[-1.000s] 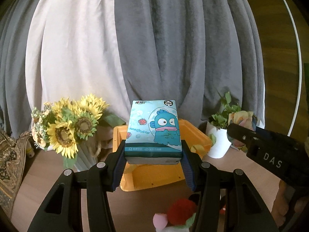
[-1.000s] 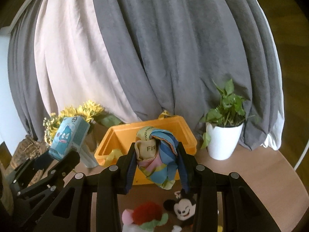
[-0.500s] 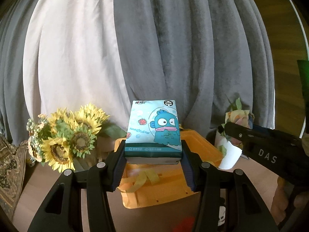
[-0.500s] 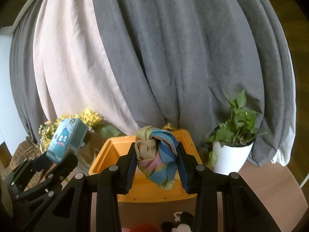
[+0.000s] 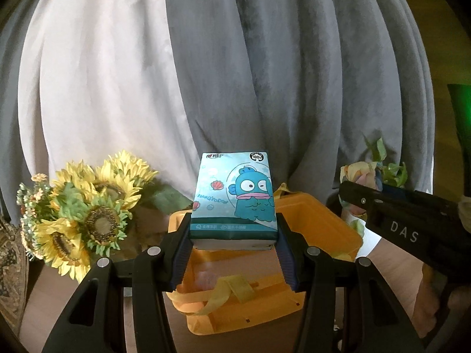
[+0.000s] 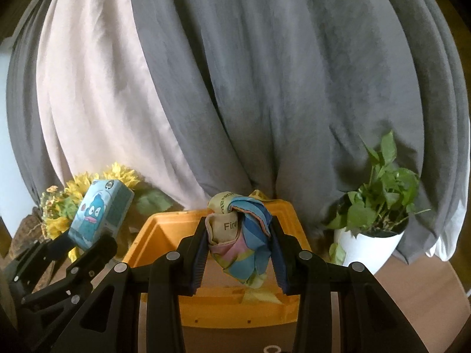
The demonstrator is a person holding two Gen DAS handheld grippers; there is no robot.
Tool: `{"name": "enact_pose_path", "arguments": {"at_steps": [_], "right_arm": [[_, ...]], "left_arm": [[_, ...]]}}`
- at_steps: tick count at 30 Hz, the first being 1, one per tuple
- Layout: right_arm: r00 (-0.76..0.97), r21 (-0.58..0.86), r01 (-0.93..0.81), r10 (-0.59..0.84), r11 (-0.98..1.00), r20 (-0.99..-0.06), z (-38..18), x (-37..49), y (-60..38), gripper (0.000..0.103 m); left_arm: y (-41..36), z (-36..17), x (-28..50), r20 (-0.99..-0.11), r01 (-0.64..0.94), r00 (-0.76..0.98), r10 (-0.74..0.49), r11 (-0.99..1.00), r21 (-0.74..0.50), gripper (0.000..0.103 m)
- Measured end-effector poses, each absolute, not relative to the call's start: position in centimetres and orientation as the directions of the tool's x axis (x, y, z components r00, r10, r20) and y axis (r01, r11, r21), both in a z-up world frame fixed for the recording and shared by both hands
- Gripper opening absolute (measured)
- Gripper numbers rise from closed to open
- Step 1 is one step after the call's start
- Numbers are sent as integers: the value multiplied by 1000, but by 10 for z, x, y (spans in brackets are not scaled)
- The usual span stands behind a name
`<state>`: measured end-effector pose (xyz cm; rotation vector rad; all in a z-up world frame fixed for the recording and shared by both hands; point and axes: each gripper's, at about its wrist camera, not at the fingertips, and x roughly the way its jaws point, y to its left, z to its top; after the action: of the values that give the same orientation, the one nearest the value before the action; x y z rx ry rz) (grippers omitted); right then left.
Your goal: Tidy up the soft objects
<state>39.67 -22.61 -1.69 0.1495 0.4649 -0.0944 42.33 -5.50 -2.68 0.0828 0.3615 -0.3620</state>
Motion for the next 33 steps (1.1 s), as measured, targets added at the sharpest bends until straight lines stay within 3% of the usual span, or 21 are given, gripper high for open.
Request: {"name": "enact_pose_path", "arguments": {"at_steps": [26, 29, 32, 33], "right_arm": [[805, 126, 130, -30, 983, -592, -80, 484, -245, 40], [797, 124, 131, -31, 984, -604, -85, 489, -245, 44], [792, 123, 144, -40, 982, -609, -87, 490, -247, 57], [793, 125, 149, -43, 981, -607, -87, 489, -247, 58]], "left_arm": [[-73, -82, 495, -497, 362, 813, -303, 932, 24, 52], [-73, -83, 497, -500, 350, 816, -290, 936, 30, 61], [-73, -83, 497, -500, 340, 820, -280, 940, 32, 62], [-72, -82, 496, -500, 336, 821, -276, 941, 32, 63]]}}
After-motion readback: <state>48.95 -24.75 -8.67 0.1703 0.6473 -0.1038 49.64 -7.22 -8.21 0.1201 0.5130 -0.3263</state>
